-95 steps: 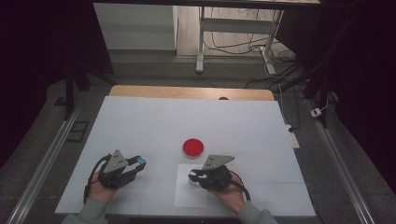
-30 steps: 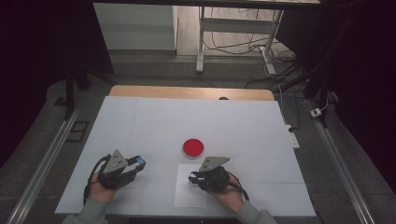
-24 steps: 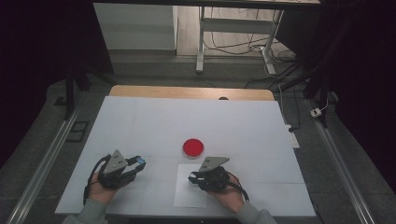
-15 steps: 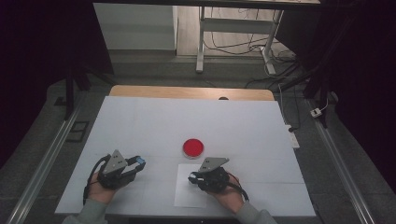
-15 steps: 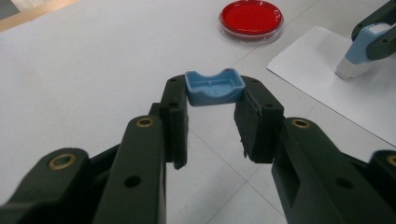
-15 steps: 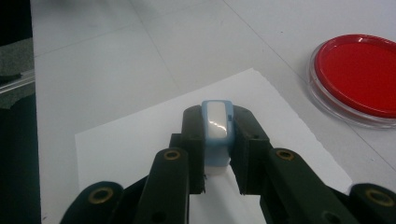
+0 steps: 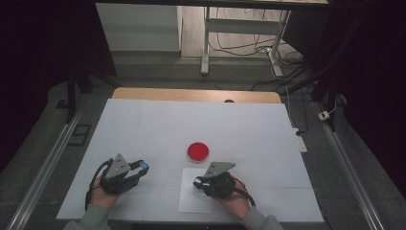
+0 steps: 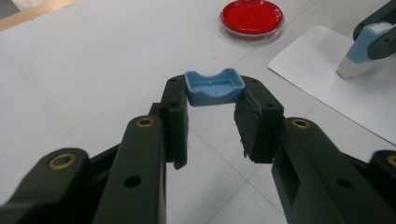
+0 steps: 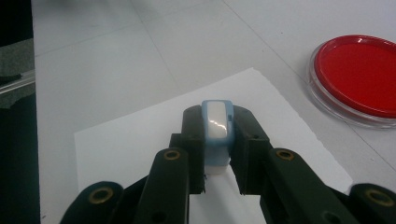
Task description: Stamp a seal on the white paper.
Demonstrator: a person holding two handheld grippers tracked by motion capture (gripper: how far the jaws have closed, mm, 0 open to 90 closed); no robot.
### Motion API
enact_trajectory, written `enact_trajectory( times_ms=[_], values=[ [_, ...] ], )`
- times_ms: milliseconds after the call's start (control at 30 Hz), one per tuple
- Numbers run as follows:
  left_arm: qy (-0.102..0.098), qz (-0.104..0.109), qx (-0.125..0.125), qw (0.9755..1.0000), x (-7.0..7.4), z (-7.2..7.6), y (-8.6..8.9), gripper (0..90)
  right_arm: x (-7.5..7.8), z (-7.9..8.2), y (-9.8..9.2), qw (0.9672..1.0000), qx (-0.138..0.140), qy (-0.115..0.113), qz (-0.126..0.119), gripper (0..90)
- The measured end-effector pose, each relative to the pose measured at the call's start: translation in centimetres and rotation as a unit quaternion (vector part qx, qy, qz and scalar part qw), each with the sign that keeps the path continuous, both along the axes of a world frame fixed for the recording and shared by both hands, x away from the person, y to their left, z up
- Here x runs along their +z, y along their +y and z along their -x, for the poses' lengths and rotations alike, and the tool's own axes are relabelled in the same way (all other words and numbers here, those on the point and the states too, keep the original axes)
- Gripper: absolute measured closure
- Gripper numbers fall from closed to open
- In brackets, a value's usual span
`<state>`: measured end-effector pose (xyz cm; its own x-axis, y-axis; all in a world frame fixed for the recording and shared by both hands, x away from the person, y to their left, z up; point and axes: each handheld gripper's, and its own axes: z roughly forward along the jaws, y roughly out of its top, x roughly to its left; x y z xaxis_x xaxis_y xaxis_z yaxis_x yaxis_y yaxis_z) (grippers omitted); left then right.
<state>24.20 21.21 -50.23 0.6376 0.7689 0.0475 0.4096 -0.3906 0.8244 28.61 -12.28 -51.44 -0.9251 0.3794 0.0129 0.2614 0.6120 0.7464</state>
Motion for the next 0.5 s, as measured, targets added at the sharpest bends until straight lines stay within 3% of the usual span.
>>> enact_trajectory(
  times_ms=[400,500],
  values=[
    [0.000,-0.001,0.001,1.0000,-0.07,-0.09,0.10,64.8,-0.06,0.04,-0.10,0.9999,0.003,-0.006,-0.008,75.6],
    [0.000,-0.001,0.001,1.0000,-0.06,-0.10,0.14,64.8,0.16,-0.14,-0.40,0.9996,0.002,0.000,-0.028,75.5]
  ],
)
